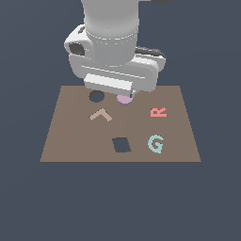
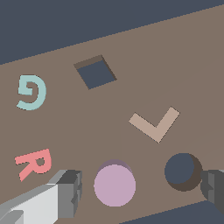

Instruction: Insert a designated object into the corresponding slot on a board.

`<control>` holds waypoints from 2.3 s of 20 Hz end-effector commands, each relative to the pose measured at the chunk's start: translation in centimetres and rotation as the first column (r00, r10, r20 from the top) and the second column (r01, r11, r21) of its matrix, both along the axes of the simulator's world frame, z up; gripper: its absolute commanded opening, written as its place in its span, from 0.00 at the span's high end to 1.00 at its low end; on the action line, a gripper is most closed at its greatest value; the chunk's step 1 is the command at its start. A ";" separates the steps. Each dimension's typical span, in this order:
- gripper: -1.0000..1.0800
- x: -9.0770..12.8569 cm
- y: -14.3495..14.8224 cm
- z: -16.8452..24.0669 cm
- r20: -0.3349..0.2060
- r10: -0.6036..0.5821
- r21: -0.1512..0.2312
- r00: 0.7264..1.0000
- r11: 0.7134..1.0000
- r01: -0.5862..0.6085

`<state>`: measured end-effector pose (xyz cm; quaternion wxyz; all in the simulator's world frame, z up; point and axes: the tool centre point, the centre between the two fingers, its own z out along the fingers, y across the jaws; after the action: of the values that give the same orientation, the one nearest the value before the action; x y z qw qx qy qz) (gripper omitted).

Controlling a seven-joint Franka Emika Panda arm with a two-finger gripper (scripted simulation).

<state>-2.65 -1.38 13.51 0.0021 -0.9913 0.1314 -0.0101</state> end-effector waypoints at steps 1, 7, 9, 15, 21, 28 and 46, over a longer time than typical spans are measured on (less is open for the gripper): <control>0.04 -1.2 0.5 -1.7 -0.005 -0.058 0.000 0.998 0.998 0.058; 0.04 -3.5 1.6 -5.3 -0.013 -0.177 -0.002 0.984 0.984 0.177; 0.04 -4.0 2.0 -6.2 -0.015 -0.207 -0.002 0.978 0.978 0.207; 0.04 -5.0 2.8 -8.0 -0.019 -0.266 -0.003 0.964 0.964 0.266; 0.04 -5.2 3.0 -8.4 -0.021 -0.276 -0.003 0.961 0.961 0.276; 0.04 -5.2 3.1 -9.8 -0.021 -0.279 -0.002 0.960 0.960 0.279; 1.00 -5.2 3.2 -10.4 -0.020 -0.281 -0.001 0.960 0.960 0.281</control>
<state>-7.85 1.76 3.08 0.0004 -0.9627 0.2704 -0.0003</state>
